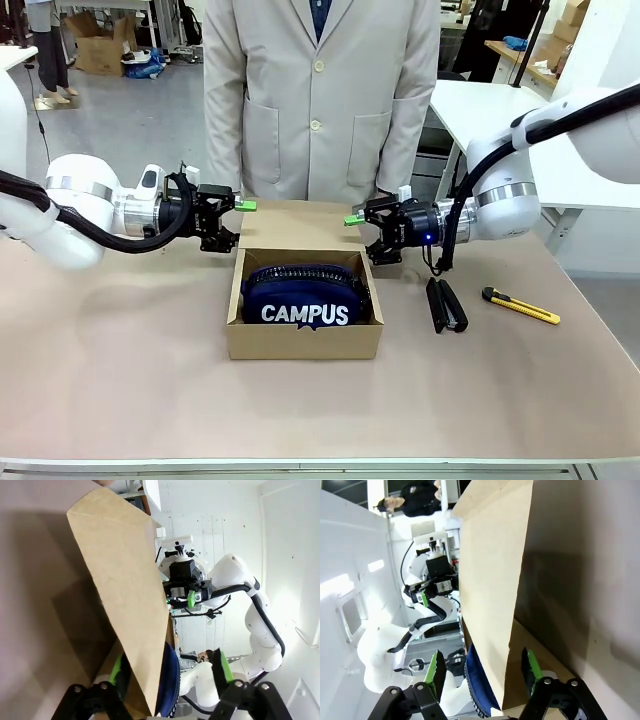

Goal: Pack the item into the box.
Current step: Close the Mailer Box.

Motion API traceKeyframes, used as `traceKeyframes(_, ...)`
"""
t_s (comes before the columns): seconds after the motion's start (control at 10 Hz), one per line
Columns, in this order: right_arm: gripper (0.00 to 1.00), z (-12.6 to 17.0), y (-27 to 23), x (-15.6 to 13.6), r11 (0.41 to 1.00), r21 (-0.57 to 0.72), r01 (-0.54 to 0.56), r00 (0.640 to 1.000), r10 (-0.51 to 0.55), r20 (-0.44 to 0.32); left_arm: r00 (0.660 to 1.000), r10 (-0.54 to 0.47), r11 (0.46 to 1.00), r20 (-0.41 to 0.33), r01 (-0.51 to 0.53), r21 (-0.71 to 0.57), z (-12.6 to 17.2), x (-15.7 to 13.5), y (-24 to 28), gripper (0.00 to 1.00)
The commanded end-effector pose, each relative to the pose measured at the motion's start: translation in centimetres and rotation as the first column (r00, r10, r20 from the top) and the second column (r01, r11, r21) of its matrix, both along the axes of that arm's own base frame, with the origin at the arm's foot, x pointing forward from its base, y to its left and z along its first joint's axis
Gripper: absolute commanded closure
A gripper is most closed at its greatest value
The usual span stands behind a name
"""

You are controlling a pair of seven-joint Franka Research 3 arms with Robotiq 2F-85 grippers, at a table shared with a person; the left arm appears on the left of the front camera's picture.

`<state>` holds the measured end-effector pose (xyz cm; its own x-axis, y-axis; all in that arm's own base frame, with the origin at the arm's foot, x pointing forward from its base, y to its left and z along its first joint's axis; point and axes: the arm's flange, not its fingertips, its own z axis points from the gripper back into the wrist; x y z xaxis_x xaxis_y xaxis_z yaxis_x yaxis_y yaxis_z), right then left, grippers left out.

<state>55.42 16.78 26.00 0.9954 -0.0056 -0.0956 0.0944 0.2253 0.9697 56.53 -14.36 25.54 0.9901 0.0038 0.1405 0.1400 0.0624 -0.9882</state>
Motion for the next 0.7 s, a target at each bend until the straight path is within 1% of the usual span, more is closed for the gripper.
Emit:
traceKeyframes(0.0, 0.25, -0.31, 0.09, 0.18, 1.0, 0.008, 0.011, 1.0, -0.012, 0.028, 1.0, -0.019, 1.0, 0.023, 0.019, -0.004, -0.03, 0.0, -0.07, 0.4)
traceKeyframes(0.1, 0.6, -0.37, 0.08, 0.18, 0.999, -0.016, 0.04, 0.998, -0.039, 0.046, 0.999, -0.026, 1.0, 0.024, 0.027, -0.005, -0.02, 0.01, -0.09, 0.25)
traceKeyframes(0.6, 0.6, -0.26, 0.13, 0.25, 0.999, -0.003, 0.054, 0.996, -0.054, 0.068, 0.998, -0.045, 0.999, 0.036, 0.045, 0.012, 0.11, 0.1, -0.24, 0.25)
